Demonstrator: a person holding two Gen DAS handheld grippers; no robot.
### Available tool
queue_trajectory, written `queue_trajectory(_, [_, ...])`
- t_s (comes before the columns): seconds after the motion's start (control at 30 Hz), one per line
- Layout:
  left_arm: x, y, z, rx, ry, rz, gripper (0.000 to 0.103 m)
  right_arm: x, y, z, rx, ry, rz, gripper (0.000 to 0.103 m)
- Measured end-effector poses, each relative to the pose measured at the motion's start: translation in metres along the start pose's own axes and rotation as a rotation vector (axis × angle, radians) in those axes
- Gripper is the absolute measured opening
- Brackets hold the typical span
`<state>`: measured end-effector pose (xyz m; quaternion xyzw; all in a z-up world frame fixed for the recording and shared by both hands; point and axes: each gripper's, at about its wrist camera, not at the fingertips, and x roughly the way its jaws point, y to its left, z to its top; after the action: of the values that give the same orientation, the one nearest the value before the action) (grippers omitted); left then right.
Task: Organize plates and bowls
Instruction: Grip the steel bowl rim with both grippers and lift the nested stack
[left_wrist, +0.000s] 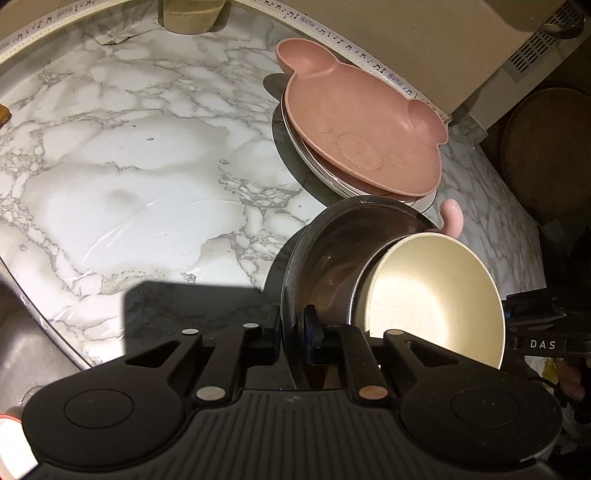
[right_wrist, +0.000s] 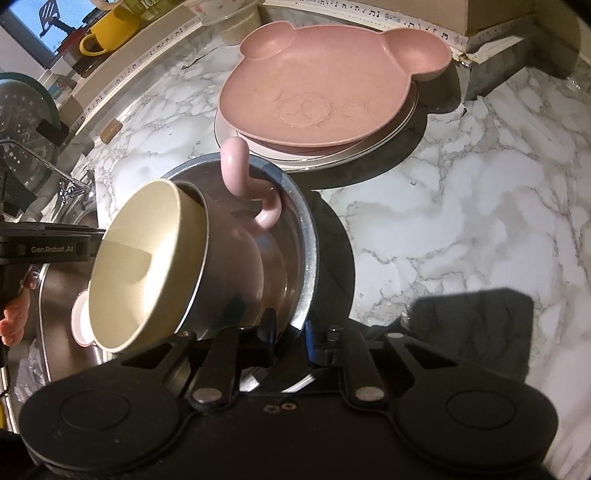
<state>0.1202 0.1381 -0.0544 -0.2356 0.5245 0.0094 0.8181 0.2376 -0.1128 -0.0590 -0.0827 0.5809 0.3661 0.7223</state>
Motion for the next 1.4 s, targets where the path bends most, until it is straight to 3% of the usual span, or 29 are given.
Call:
queue_trajectory(0.3, [-0.006, -0.009, -0.003, 0.007, -0.042, 0.037, 0.010, -0.010, 0.004, 0.002, 0.003, -0.028, -0.039, 0.013])
queue_trajectory(0.67, [-0.014, -0.022, 0.017, -0.004, -0.030, 0.046, 0.010, -0.021, -0.007, 0.025, 0.055, -0.029, -0.056, 0.011])
queue_trajectory(1.4, [-0.017, -0.045, 0.104, 0.032, -0.045, 0.112, 0.010, -0.036, -0.025, 0.099, 0.109, -0.085, -0.064, 0.011])
